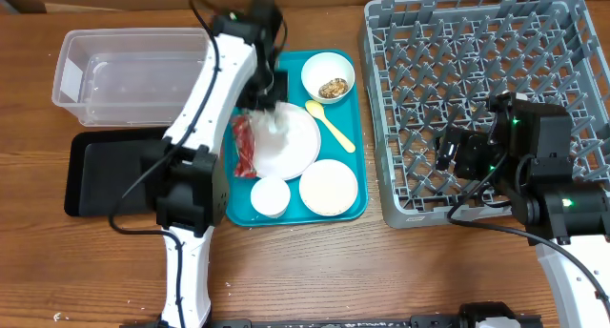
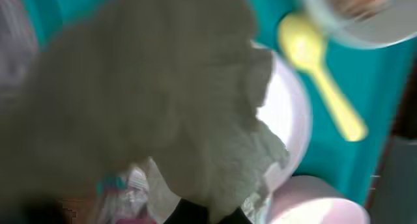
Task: Sort waste into correct bins and load items into the dishwasher
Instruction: 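Carry the tissue to the clear plastic bin and release it, then reach the left gripper to the red wrapper and grasp it, then carry the red wrapper to the clear bin and drop it, then grasp the carrot on the teal tray with the left gripper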
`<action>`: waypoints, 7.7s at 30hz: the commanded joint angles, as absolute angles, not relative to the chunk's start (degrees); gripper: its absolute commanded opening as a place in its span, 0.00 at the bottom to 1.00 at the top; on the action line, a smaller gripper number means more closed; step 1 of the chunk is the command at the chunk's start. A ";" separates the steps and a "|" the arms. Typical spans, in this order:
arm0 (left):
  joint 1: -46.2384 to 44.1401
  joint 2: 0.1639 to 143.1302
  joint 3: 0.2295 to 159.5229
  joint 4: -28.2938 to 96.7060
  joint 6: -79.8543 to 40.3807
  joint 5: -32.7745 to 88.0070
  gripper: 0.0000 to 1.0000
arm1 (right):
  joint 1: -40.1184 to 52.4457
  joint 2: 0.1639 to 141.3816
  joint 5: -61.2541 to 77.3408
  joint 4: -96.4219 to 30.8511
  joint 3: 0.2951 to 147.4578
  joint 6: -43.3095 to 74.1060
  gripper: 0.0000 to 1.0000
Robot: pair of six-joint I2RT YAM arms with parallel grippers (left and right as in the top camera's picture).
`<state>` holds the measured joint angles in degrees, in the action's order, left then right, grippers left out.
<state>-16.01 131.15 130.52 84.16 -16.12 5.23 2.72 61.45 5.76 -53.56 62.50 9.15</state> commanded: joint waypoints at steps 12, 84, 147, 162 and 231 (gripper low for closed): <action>-2.72 129.86 151.00 87.77 -12.84 5.32 0.04 | 2.94 61.39 6.13 -53.23 64.25 8.95 1.00; -8.64 103.77 73.45 48.21 15.03 4.67 0.76 | 2.94 65.17 9.13 -53.65 64.25 8.93 1.00; -1.39 103.90 108.42 50.48 -4.54 -4.84 0.04 | 2.94 65.17 9.13 -54.11 64.25 8.95 1.00; 5.37 118.76 107.26 37.50 -1.26 -5.69 0.97 | 2.94 65.17 9.13 -53.67 64.25 8.95 1.00; -8.88 140.44 178.17 96.82 -16.53 2.74 0.04 | 2.94 65.17 9.15 -56.14 64.23 8.93 1.00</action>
